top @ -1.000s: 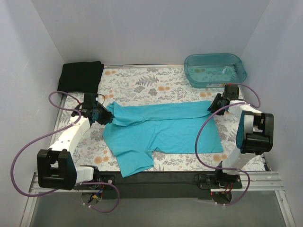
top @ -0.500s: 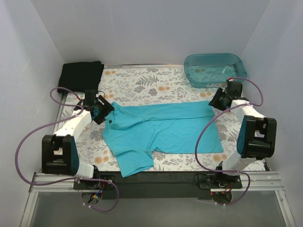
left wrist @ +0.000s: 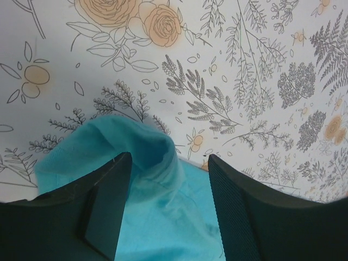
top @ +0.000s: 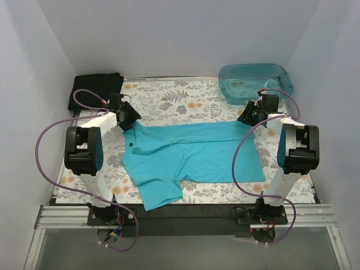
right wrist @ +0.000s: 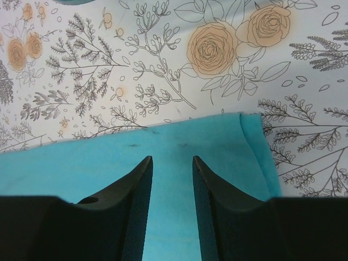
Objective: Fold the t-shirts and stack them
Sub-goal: Fold the tshirt
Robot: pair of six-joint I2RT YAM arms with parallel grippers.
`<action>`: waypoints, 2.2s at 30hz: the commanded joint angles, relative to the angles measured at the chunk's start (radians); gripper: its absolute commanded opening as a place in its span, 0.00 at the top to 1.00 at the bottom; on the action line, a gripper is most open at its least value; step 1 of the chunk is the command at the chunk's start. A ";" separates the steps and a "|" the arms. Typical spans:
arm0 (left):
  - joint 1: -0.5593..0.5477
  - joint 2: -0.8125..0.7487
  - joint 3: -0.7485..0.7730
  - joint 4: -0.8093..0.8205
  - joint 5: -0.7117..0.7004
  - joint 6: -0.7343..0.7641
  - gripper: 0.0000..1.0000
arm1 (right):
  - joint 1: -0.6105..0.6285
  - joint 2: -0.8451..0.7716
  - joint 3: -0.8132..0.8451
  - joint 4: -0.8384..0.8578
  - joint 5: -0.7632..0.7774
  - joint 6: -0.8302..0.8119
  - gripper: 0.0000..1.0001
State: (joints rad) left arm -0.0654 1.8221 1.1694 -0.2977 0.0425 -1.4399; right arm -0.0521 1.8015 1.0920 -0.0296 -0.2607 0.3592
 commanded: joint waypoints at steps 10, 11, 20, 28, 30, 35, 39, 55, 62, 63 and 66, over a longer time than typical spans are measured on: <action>0.006 0.010 0.004 0.029 -0.076 0.013 0.76 | -0.009 0.071 0.003 0.079 0.006 0.017 0.64; 0.006 0.000 -0.007 0.029 -0.091 0.004 0.85 | -0.014 0.076 -0.001 0.079 0.014 0.021 0.64; 0.062 -0.144 -0.207 0.109 -0.170 -0.096 1.00 | -0.054 0.090 -0.043 0.079 0.041 0.080 0.65; 0.105 -0.087 -0.212 0.227 -0.106 -0.091 0.94 | -0.054 0.081 -0.020 0.079 0.011 0.060 0.65; 0.105 -0.067 -0.195 0.247 -0.095 -0.062 0.90 | -0.054 0.064 -0.011 0.079 0.011 0.050 0.65; 0.107 -0.046 -0.168 0.259 -0.072 -0.043 0.67 | -0.054 0.048 0.029 0.080 -0.009 0.027 0.64; 0.107 -0.105 -0.185 0.272 -0.082 -0.044 0.56 | -0.054 0.030 0.035 0.108 -0.048 0.015 0.64; 0.107 0.025 -0.131 0.255 -0.092 -0.030 0.72 | -0.086 0.139 0.049 0.135 -0.015 0.076 0.65; 0.107 0.101 -0.074 0.256 -0.095 -0.054 0.77 | -0.150 0.154 0.048 0.135 0.034 0.089 0.65; 0.107 0.101 -0.073 0.259 -0.096 -0.062 0.77 | -0.153 0.153 0.049 0.134 0.037 0.090 0.65; 0.105 0.082 -0.073 0.267 -0.087 -0.068 0.75 | -0.158 0.148 0.057 0.134 0.029 0.077 0.65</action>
State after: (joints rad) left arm 0.0330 1.9072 1.0821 -0.0158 -0.0208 -1.5021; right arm -0.1989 1.9381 1.1183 0.0921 -0.2634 0.4488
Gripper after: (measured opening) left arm 0.241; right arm 0.350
